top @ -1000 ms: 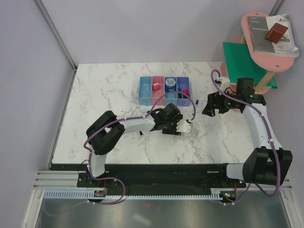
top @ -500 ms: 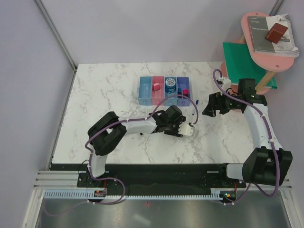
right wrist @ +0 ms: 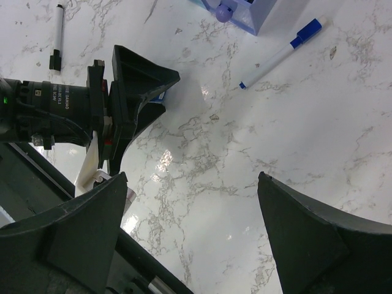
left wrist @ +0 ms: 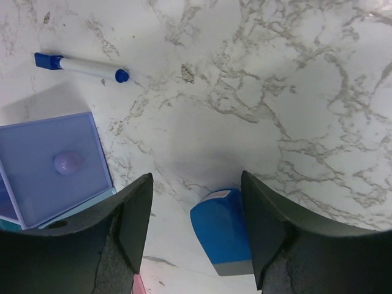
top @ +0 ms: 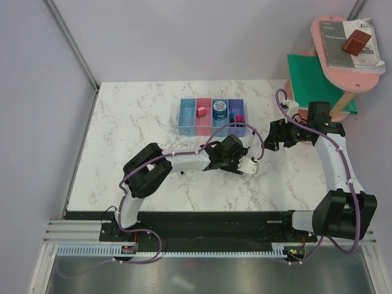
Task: Sort the stationery into containers
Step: Pick up the stationery from the center of the board.
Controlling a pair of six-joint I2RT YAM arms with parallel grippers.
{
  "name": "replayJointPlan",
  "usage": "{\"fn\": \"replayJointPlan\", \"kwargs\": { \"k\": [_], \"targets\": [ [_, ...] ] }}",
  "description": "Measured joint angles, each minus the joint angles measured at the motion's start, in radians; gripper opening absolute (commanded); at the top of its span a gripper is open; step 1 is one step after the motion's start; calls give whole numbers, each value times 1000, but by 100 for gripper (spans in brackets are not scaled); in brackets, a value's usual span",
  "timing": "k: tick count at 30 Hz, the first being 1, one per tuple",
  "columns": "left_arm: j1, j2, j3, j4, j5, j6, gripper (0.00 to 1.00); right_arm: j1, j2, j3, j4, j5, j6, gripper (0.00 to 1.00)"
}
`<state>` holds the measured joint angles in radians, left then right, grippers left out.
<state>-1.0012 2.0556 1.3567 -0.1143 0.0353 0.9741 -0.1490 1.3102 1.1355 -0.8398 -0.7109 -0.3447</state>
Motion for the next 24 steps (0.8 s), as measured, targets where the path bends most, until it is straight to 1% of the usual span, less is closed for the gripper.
{"fn": "replayJointPlan", "kwargs": {
  "k": [4,9,17,24],
  "targets": [
    [2,25,51,-35,4,-5,67,0,0,0,-4,0,-2,94],
    [4,8,54,-108,32,-23,67,-4,-1,-3,-9,0,-15,94],
    [34,-102,-26,-206,35,-122,67,-6,0,-3,-10,-31,-26,94],
    [89,-101,-21,-210,6,-187,67,-6,2,-3,-10,-51,-27,94]
  ]
}}
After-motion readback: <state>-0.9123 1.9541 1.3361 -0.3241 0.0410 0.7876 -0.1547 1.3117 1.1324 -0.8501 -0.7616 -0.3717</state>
